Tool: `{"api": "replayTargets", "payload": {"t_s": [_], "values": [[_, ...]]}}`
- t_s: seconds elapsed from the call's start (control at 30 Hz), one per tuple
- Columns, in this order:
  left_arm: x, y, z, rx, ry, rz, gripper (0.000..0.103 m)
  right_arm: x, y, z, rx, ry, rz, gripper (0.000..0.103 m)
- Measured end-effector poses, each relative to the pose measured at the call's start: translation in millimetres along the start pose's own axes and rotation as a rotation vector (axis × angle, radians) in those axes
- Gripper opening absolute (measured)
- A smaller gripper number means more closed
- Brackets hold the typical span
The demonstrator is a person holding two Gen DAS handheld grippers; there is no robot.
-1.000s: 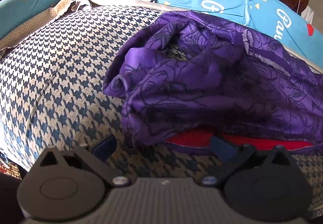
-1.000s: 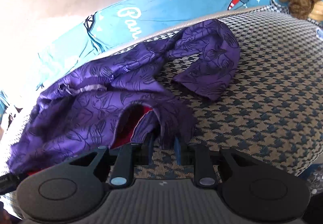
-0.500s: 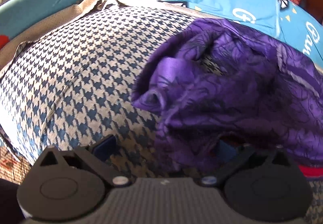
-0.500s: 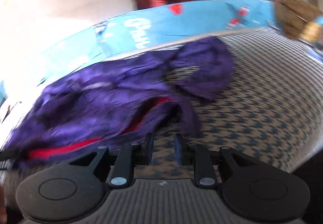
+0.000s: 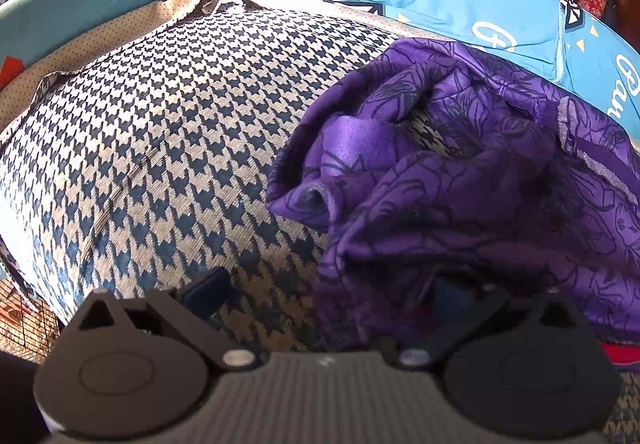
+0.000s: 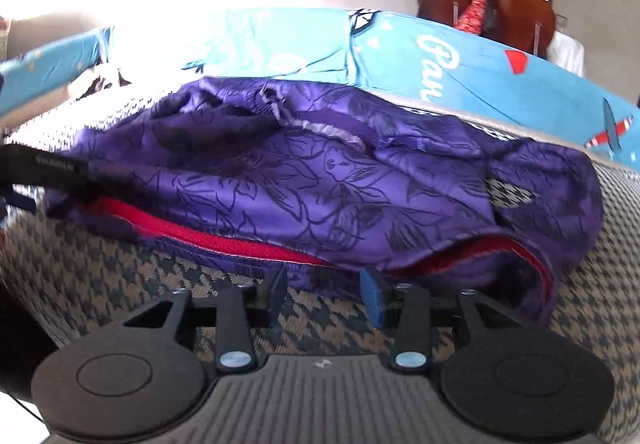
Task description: Fold clothes
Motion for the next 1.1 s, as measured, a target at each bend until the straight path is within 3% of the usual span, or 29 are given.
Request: {"api": "replayTargets", "payload": {"t_s": [0.3,0.37,0.47,0.7,1.0,1.1], "values": [[2.3,-1.4,1.1,0.003,0.000,-0.001,0.103,30.7,-2.6,-4.2,0.000,-0.003,-0.050,0.040],[1.9,-0.9,1.2,0.002,-0.006,0.000,0.103,31.5,-3.0,-6.3,-0.008,-0.005,-0.036,0.020],[0.7,-0.2,0.4,-0.002,-0.015,0.001,0.103,31.2,-2.0,-7.7,-0.020,-0.006,-0.027,0.008],[-3.3,0.9,-2.5,-0.007,-0.002,0.009,0.103,5.0,1.9,-5.8,-0.010,0.052,-0.012,0.007],[-34.8,14.4,-5.6,0.017,0.067,0.139,0.103,-43.4,-2.7,13.1,0.082,0.180,-0.012,0.006],[-38.7,15.5,-6.5,0.015,0.065,0.149,0.103,-39.8,-7.9,14.7,0.069,0.169,-0.054,0.006]]}}
Point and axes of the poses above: each gripper's, at about its wrist camera, not at the fingertips, and x roughly the way its jaws point, z to its right, y to its top, the point moved 6 cm from there along x, roughly the way its jaws point, and after that the axes turned 6 degrees about -y, right-handed, at the moved point
